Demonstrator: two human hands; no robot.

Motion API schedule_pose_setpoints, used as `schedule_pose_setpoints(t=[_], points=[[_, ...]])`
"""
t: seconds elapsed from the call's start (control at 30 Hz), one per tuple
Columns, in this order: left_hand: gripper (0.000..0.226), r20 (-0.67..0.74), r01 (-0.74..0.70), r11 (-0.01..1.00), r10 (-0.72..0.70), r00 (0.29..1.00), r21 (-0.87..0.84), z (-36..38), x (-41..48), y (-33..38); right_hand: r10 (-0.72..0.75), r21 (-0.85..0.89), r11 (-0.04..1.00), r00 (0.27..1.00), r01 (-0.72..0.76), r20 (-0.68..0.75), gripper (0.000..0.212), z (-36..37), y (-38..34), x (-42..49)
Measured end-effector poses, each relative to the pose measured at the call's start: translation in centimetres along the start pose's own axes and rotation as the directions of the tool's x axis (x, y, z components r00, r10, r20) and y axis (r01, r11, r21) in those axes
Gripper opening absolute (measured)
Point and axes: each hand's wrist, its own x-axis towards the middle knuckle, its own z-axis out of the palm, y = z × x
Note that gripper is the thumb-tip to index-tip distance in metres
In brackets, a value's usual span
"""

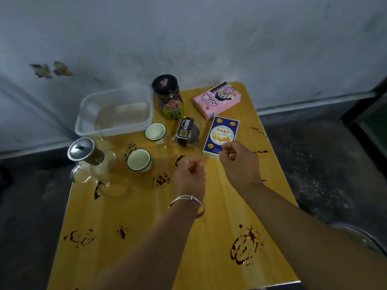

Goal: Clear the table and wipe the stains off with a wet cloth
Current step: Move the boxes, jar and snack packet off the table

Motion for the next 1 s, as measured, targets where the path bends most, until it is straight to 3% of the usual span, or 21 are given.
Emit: schedule_pose_setpoints(t=[0.13, 0.37, 0.5, 0.8, 0.9, 1.0], points=[[0.019, -0.034, -0.021, 0.998, 0.023, 0.999, 0.063, -0.8, 2.7, -0.4, -0.008, -0.043, 0.999, 1.0, 0.009, 0.009, 0.024, 1.6, -0.3, 1.8], [0.022, 0.057, -0.042, 0.986, 0.033, 0.998, 0.161, 1.8, 6.7, -0.8, -0.018, -0.119, 0.993, 1.0, 0.02, 0.024, 0.022, 2.9, 0.6, 7.9], [0.044, 0.102, -0.032, 0.967, 0.006, 0.995, 0.252, 5.2, 9.1, -1.1, -0.028, -0.16, 0.986, 0.997, 0.039, 0.072, 0.026, 2.8, 1.7, 12.5], [0.095, 0.153, -0.054, 0.754, -0.062, 0.986, 0.655, 13.1, 13.2, -1.7, -0.096, -0.358, 0.922, 0.983, 0.147, 0.156, 0.027, 3.0, 5.0, 21.0], [0.111, 0.192, -0.066, 0.665, -0.118, 0.974, 0.744, 14.1, 14.5, -2.1, -0.17, -0.453, 0.855, 0.962, 0.251, 0.211, 0.029, 3.6, 6.2, 23.4], [0.116, 0.199, -0.071, 0.639, -0.131, 0.971, 0.766, 14.5, 15.5, -2.3, -0.238, -0.563, 0.753, 0.939, 0.339, 0.247, 0.039, 4.1, 6.8, 25.5]])
